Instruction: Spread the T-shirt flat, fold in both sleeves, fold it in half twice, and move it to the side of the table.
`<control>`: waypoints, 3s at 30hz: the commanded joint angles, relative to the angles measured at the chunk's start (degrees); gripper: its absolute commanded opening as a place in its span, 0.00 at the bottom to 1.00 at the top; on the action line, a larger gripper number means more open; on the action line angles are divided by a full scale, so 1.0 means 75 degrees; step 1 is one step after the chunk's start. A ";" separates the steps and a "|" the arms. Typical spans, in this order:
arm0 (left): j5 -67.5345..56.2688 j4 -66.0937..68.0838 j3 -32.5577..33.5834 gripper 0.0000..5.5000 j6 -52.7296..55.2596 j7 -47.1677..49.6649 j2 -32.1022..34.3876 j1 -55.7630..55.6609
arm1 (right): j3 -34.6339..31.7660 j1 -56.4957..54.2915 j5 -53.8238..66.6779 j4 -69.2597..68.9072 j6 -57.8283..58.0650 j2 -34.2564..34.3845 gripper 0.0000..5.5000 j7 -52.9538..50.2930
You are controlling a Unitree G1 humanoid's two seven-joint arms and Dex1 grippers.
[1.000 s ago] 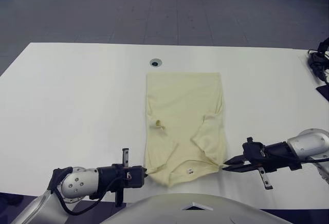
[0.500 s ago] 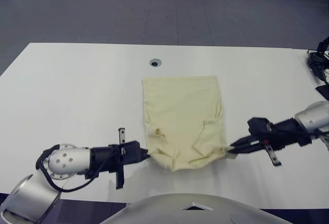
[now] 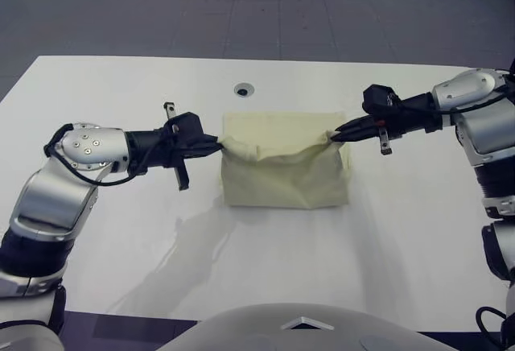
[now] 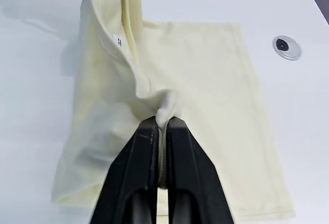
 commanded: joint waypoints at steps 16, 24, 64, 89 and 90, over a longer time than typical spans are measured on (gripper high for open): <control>0.1428 0.5843 -0.0786 0.00 -0.2168 0.0559 -0.2345 -0.2908 | -0.0028 -0.2205 -0.2058 0.5652 -0.2727 0.1577 0.01 -0.1250; 0.1898 0.8132 -0.0840 0.00 -0.2946 0.0866 -0.3243 -0.3293 | -0.0209 -0.2268 -0.2561 0.6839 -0.3060 0.2235 0.01 -0.2622; 0.2840 -0.0272 -0.1084 0.98 0.1775 0.2985 -0.2185 -0.0072 | 0.0601 0.1010 -0.4032 0.2689 -0.6685 0.0592 0.98 -0.3358; 0.2499 -0.1667 -0.0211 0.98 0.2952 0.3058 -0.1782 0.0842 | 0.0848 0.0592 -0.1999 -0.0439 -0.1881 0.2271 0.98 -0.3643; 0.2483 -0.1659 -0.0285 0.98 0.3009 0.3096 -0.1883 0.0778 | 0.0892 0.0254 -0.2161 0.0309 -0.2028 0.2518 0.98 -0.3797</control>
